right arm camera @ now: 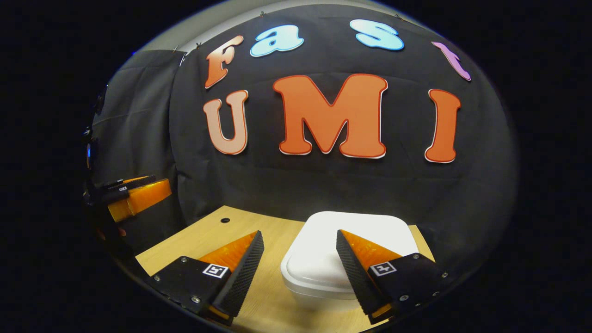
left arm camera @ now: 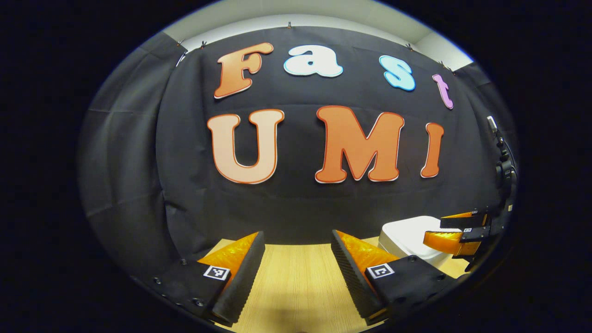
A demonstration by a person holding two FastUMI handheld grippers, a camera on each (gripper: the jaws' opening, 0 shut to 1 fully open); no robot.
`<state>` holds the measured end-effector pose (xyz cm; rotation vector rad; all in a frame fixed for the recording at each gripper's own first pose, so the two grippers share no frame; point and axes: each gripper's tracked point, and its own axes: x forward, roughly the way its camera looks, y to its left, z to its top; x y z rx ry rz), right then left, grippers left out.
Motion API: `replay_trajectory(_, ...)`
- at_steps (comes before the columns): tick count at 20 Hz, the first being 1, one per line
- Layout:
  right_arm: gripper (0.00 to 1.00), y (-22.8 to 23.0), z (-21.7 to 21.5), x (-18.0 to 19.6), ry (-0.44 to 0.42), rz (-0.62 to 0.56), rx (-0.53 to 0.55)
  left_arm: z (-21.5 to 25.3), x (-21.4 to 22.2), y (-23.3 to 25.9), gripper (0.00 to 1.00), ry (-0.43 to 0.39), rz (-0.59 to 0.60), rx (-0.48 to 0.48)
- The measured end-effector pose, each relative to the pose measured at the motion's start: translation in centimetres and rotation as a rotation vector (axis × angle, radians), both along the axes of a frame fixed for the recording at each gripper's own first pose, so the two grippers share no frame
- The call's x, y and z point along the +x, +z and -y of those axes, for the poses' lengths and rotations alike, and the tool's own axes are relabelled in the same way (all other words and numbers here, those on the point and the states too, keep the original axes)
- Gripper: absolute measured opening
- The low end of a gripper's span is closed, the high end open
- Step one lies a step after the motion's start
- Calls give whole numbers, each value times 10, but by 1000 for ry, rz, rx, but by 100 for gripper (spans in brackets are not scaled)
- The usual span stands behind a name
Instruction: Press the lid of the desktop garbage bin to open it, pick up the crumpled paper on the desktop and throw it into the bin, then pick up the pop can on the desktop and drop it into the bin, and finally close the garbage bin lid.
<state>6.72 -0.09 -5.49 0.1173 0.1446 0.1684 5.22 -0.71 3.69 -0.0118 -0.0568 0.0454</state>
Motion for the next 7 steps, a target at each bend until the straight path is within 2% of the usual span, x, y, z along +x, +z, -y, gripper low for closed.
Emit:
replay_trajectory(6, 97, 18, -14, -6, 4, 64, -7, -3, -12, 8, 92, 28, 58, -23)
replay_trajectory(7, 97, 20, -17, -7, 5, 78, -12, -3, -13, 7, 96, 30, 58, -17)
